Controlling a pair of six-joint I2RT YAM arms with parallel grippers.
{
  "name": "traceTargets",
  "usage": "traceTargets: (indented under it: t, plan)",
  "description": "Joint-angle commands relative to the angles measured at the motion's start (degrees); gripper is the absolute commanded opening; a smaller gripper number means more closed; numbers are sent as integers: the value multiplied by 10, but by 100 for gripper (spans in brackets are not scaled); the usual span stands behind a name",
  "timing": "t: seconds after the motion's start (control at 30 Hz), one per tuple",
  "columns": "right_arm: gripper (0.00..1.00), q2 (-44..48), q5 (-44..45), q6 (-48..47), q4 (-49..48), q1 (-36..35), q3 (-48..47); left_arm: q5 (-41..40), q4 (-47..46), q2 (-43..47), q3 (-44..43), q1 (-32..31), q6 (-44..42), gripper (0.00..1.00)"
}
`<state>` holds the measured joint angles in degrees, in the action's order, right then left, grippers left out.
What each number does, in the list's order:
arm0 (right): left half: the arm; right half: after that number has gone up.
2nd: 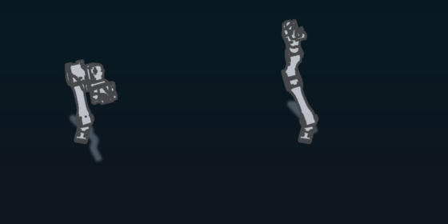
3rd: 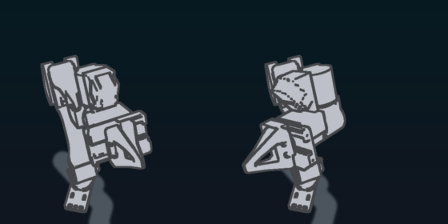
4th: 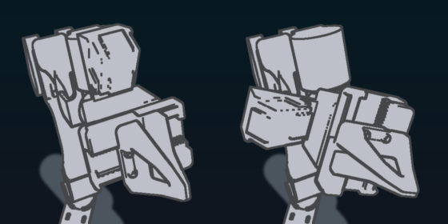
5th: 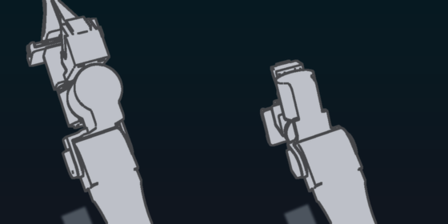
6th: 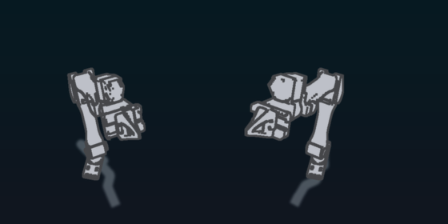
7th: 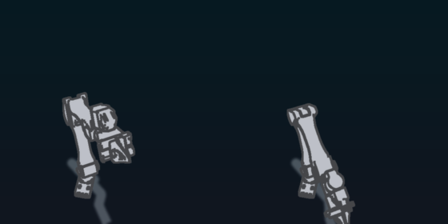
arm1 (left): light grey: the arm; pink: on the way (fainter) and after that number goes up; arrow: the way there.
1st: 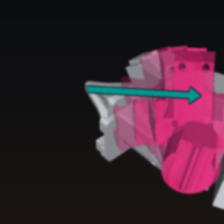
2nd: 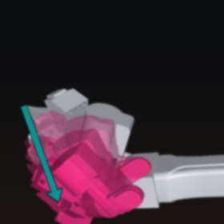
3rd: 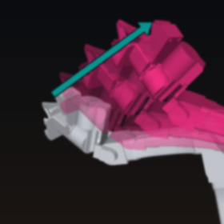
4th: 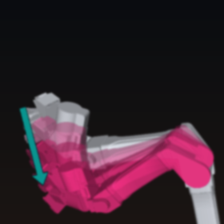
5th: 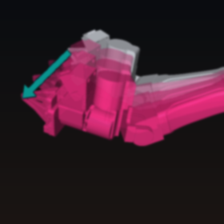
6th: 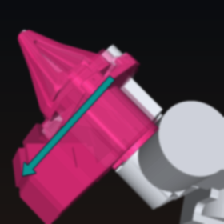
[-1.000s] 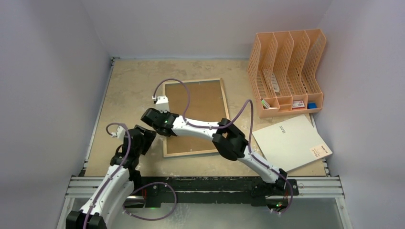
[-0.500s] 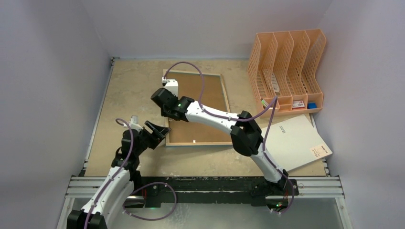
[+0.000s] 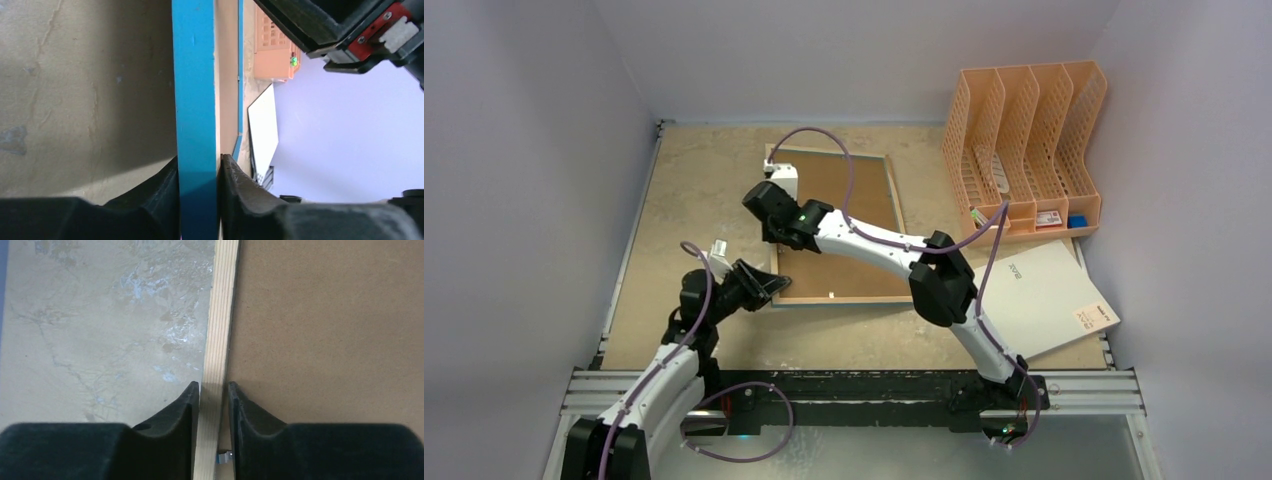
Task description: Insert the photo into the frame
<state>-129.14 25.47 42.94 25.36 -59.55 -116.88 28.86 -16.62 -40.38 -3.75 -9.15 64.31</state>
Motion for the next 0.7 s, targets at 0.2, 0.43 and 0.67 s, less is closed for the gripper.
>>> traceTargets:
  t: [0.2,0.43,0.67]
  plan:
    - [69,152,132,-28,26,25,12,-36,159,-12,-169,-2,-126,0]
    - [82,321,107,-44,-78,51,173,-72,381,-83,-366,-2,-281,0]
    - [79,421,10,-21,-109,100,276,-123,514,-152,-555,-2,-395,0]
